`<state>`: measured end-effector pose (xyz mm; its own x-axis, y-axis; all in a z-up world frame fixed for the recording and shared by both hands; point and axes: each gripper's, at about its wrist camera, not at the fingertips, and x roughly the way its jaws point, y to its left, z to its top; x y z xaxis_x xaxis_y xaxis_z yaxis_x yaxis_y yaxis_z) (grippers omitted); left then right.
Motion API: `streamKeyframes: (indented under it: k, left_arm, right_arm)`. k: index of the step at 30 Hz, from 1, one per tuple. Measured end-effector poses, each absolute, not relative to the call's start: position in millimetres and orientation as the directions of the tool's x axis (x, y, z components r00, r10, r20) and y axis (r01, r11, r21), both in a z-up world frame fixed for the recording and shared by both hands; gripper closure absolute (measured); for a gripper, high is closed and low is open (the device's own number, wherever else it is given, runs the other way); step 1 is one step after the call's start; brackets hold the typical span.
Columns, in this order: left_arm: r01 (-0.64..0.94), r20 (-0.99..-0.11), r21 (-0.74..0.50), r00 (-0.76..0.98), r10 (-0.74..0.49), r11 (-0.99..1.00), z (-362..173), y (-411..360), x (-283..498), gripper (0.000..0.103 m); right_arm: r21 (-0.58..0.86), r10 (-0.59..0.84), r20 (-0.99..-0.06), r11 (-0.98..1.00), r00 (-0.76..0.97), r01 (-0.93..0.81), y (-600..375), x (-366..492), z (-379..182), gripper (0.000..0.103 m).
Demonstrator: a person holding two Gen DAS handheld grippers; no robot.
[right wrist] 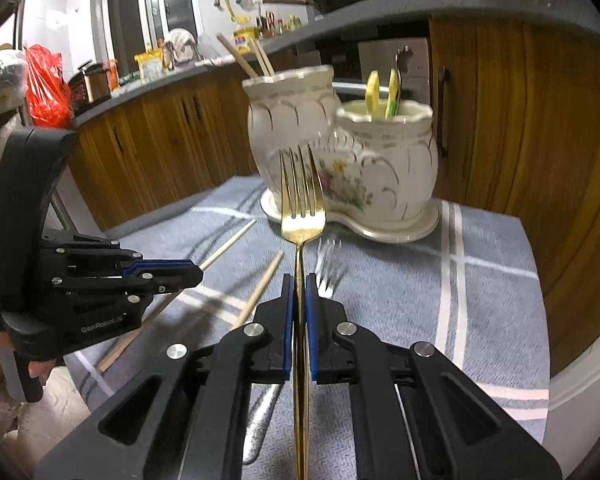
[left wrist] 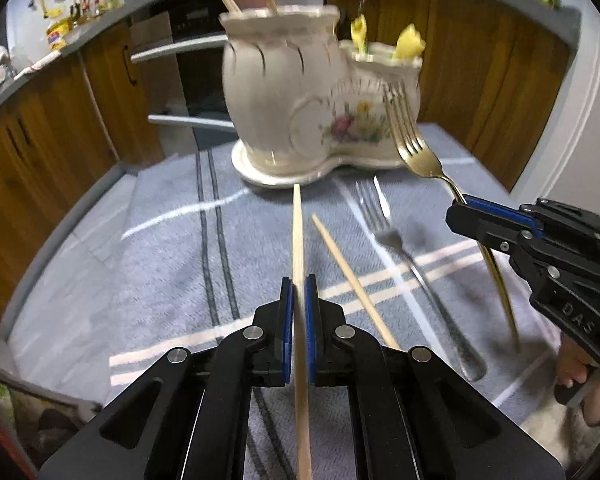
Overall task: Organize utensils
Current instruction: 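Lift the chopstick over the tall cup while the right tool carries the gold fork over the small cup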
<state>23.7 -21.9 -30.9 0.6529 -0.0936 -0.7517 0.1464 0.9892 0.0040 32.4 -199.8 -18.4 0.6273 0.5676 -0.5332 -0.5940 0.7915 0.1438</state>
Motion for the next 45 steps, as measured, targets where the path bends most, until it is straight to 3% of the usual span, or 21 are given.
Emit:
streamKeyframes:
  k: [17,25,34,45]
  left_arm:
    - [0.279,-0.439,-0.152,0.840,-0.318,0.948,40.2,5.5,-7.2,0.097]
    - [0.256,-0.294,-0.177,0.908,-0.299,0.950,68.4,25.2,14.9,0.097]
    - [0.206,-0.187,-0.151,0.954,-0.233,0.967,103.8,30.3,66.0,0.097]
    - [0.159,-0.013,-0.154,0.987,-0.163,0.975,132.9,28.2,120.3,0.097]
  right_arm:
    - [0.177,0.622,-0.272,0.783,0.735,-0.597,-219.7,17.6,20.8,0.097]
    - [0.114,0.558,-0.148,0.830,0.817,-0.546,-222.2,21.5,60.0,0.097]
    - [0.144,0.508,-0.067,0.857,0.859,-0.495,-226.7,65.4,104.6,0.097]
    - [0.246,0.455,0.053,0.857,0.889,-0.453,-241.0,114.8,120.1,0.097]
